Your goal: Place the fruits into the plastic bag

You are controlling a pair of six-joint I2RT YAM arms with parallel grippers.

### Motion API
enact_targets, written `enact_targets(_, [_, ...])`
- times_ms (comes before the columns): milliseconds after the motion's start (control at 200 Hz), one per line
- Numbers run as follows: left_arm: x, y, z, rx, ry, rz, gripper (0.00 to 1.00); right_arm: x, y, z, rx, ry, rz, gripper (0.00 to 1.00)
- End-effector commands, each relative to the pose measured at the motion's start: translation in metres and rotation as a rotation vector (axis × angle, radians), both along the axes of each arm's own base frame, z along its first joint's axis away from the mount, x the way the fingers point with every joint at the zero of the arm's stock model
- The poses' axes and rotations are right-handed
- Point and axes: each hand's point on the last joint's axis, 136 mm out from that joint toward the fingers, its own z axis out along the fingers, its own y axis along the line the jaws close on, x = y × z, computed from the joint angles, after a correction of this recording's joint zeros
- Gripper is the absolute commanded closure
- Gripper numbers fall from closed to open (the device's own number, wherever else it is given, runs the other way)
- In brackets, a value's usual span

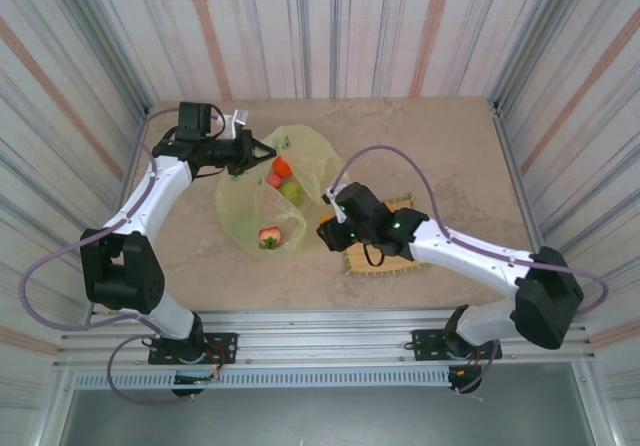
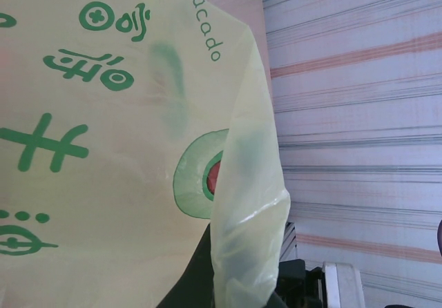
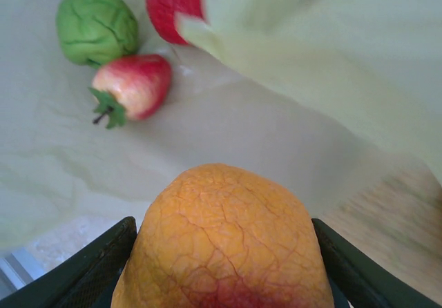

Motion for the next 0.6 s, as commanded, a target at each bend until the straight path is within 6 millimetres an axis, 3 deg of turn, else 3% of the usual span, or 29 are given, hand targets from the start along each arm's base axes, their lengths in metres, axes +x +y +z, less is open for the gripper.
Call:
enact_targets(0, [-0.004,0.004,0.009,-0.010,-0.018,0.006,1.00,0.016,0.030,0.004,0.012,-0.070,0.070,0.37])
enact_targets(276, [-0.004,0.004,0.009,-0.011,-0.018,0.004,1.00,0.043,0.077,-0.025,0.016,-0.086,0.113,0.38])
enact_targets(596, [-0.003,0.004,0.007,-0.013,-0.011,0.005,1.00,0.088,0.084,-0.034,0.015,-0.169,-0.062,0.38])
